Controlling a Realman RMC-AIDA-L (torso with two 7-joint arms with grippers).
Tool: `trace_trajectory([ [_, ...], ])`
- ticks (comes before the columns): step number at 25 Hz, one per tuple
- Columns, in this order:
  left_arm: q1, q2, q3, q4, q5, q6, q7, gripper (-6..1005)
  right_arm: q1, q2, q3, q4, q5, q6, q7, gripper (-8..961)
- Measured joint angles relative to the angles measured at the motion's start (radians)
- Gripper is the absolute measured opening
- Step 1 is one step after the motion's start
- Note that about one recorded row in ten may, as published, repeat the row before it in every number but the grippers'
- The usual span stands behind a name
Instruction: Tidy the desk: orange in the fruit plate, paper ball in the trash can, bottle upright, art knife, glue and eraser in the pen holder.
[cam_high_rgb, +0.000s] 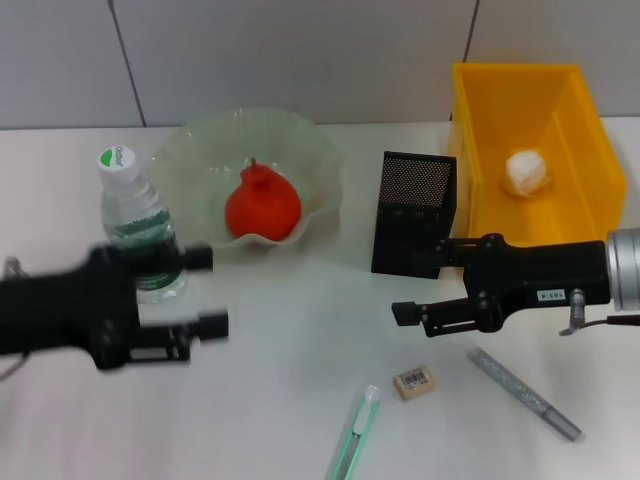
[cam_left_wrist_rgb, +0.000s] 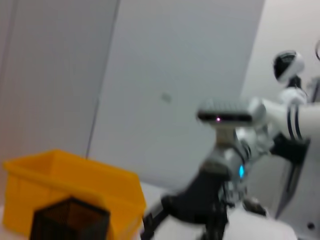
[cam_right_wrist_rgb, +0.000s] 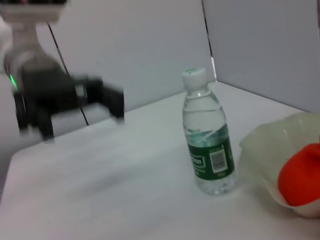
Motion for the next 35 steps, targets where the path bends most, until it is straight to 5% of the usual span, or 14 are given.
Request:
trace_trajectory([
  [9,-0.012,-0.012,0.002,-0.131,0.198,-0.093,0.184,813,0.031,-0.001,-0.025,-0.022,-0.011,-0.007,0.076,814],
  [20,0.0,-0.05,-0.008,-0.183,0.201,-0.121,0.257,812,0.074,-0.007,-0.306,-0.217,-0.125,-0.02,0.275,813],
  [35,0.048,-0.059,-0.004,-0.194,0.199,-0.155,0.35,813,0.229,0.002,-0.619,-0.255,-0.345,-0.001,0.309,813],
])
